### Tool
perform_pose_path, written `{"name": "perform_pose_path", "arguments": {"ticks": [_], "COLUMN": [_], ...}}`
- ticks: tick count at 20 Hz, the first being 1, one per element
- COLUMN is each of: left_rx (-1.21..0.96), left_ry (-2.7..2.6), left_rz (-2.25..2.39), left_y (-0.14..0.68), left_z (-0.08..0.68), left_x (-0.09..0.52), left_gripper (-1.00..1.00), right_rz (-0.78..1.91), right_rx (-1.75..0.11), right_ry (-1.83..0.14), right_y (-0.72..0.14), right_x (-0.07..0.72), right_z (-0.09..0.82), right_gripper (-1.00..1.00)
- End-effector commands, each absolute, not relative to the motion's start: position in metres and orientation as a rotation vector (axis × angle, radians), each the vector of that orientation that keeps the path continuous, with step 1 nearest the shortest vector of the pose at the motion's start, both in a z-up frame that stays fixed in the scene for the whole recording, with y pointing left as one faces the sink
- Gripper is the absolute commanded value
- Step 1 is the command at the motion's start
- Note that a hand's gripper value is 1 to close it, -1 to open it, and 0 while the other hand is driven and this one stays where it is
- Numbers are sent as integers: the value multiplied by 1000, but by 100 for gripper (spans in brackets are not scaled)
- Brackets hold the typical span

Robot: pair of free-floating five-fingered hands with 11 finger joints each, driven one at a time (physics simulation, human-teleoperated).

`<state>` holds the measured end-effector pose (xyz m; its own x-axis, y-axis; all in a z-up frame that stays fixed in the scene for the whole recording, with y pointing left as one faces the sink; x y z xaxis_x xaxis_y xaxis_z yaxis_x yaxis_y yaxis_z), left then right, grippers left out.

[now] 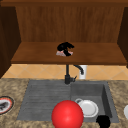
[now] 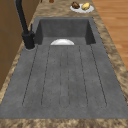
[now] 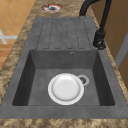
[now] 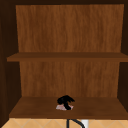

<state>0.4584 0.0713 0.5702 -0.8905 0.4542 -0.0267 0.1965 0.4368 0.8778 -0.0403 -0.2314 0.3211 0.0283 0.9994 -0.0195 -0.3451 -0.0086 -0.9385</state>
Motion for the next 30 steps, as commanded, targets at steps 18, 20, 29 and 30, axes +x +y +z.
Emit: {"name": "perform_pose_path", "arguments": {"ticks": [18, 20, 29, 30], "left_rx": [505, 514, 492, 494], "left_ry": [2148, 2140, 2145, 2145], "left_rz": [1589, 1626, 1623, 1623], "left_y": [59, 59, 75, 77], "left_z": [581, 585, 588, 588], "left_x": [457, 453, 447, 446], "left_gripper": [-100, -100, -100, -100], "right_rz": [1343, 1343, 1343, 1343], "right_rx": [-971, -971, -971, -971], "right_ry": [-918, -918, -918, -918], "right_y": [-231, -231, -231, -231], "right_x": [-40, -40, -40, -40], "right_z": [321, 321, 321, 321], "right_gripper": [0, 0, 0, 0]}}
